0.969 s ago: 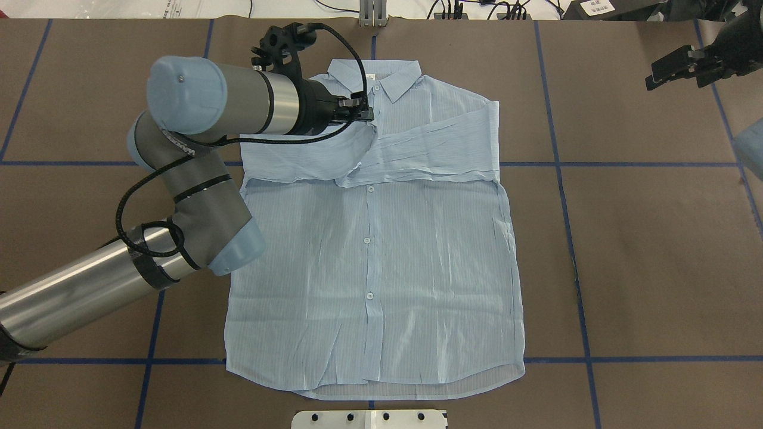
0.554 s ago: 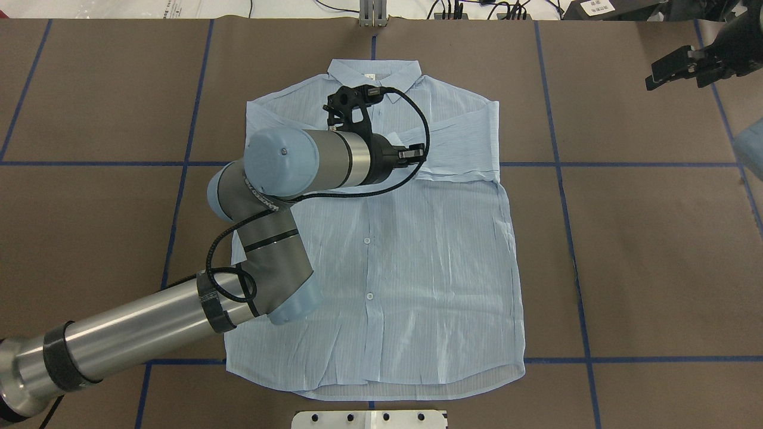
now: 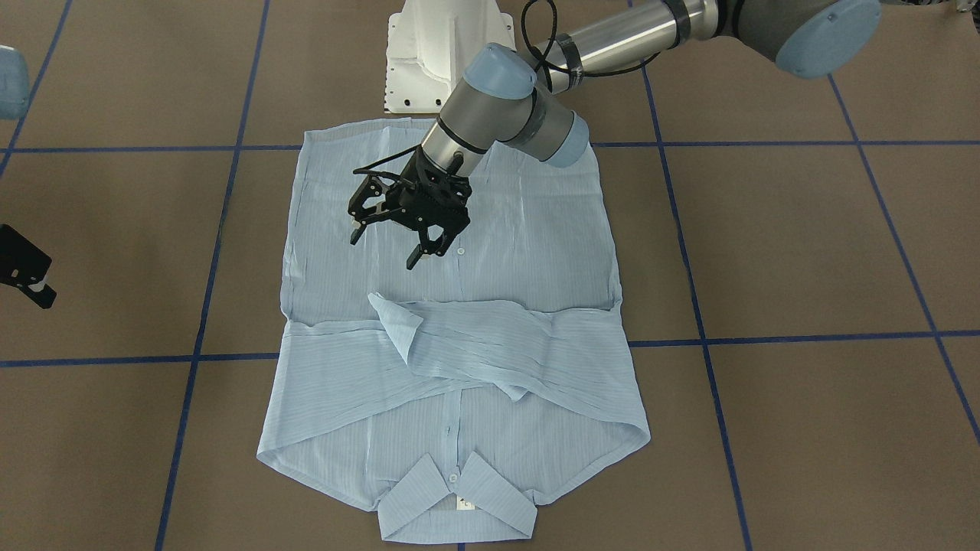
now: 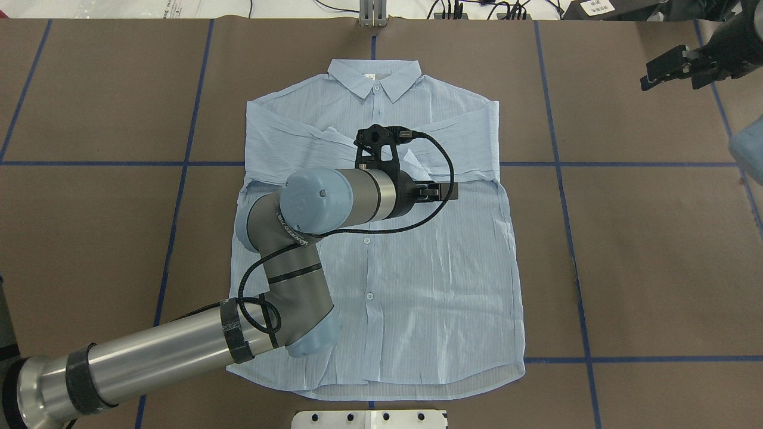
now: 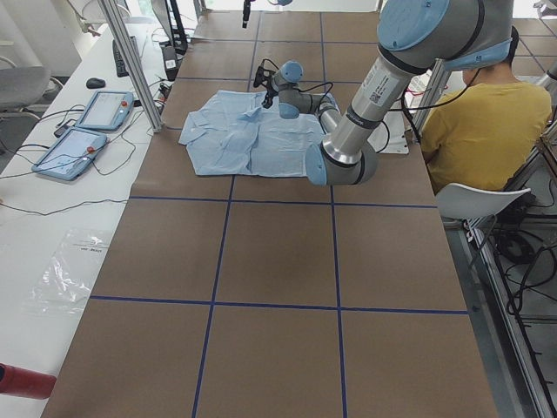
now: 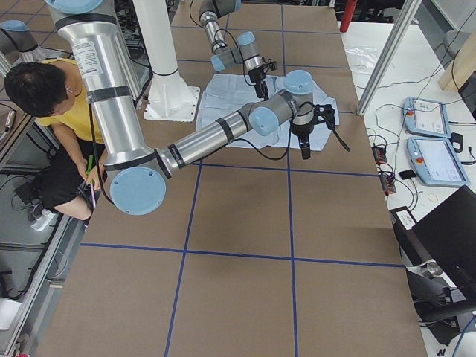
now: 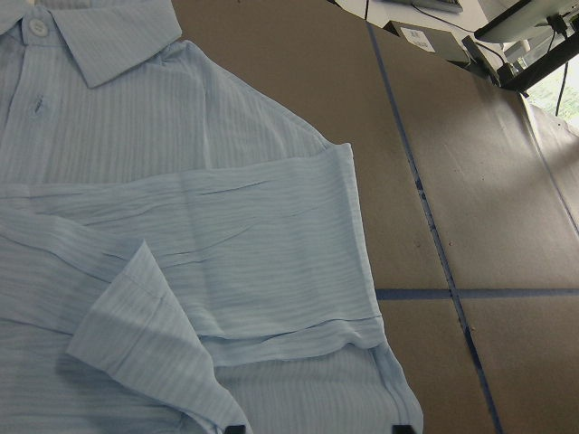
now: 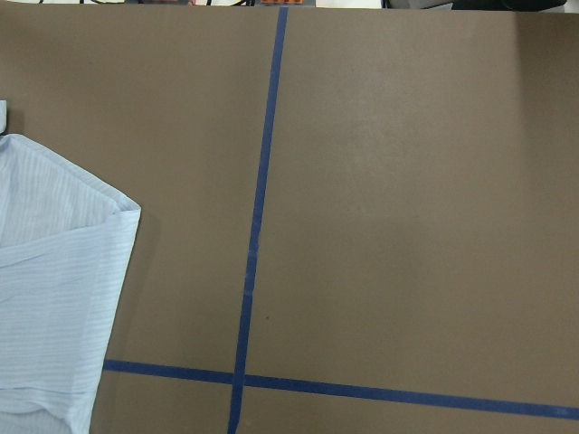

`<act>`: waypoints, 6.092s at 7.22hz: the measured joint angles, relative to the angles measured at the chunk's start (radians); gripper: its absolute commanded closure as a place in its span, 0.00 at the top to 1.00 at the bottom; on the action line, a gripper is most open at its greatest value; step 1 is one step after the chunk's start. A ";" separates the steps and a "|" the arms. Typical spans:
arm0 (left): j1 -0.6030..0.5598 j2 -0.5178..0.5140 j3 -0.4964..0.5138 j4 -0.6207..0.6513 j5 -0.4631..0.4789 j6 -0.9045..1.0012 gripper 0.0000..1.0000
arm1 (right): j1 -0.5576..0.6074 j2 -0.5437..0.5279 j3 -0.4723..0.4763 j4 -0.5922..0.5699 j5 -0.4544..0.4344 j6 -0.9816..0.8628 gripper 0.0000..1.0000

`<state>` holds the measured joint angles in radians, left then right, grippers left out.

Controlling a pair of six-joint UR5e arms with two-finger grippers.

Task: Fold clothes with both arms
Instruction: 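Release the sleeve and move both grippers to the shirt hem, then grasp the hem corners nearest the robot with both grippers, then lift the hem with both grippers and fold it toward the collar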

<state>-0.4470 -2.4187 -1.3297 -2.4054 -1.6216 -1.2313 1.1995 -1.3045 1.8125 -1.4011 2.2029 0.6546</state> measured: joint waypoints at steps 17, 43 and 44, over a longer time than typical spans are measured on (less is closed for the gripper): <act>0.332 0.810 -0.744 0.458 0.157 -0.205 0.51 | -0.987 -0.280 0.464 -0.004 -0.782 0.936 1.00; 0.344 0.783 -0.779 0.454 0.253 -0.291 0.00 | -1.322 -0.336 0.351 0.041 -1.148 1.221 0.00; 0.344 0.788 -0.812 0.456 0.246 -0.288 0.00 | -1.320 -0.341 0.427 -0.041 -1.127 1.220 0.00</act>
<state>-0.1035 -1.6304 -2.1414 -1.9489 -1.3755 -1.5195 -0.1209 -1.6452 2.2397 -1.4418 1.0763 1.8744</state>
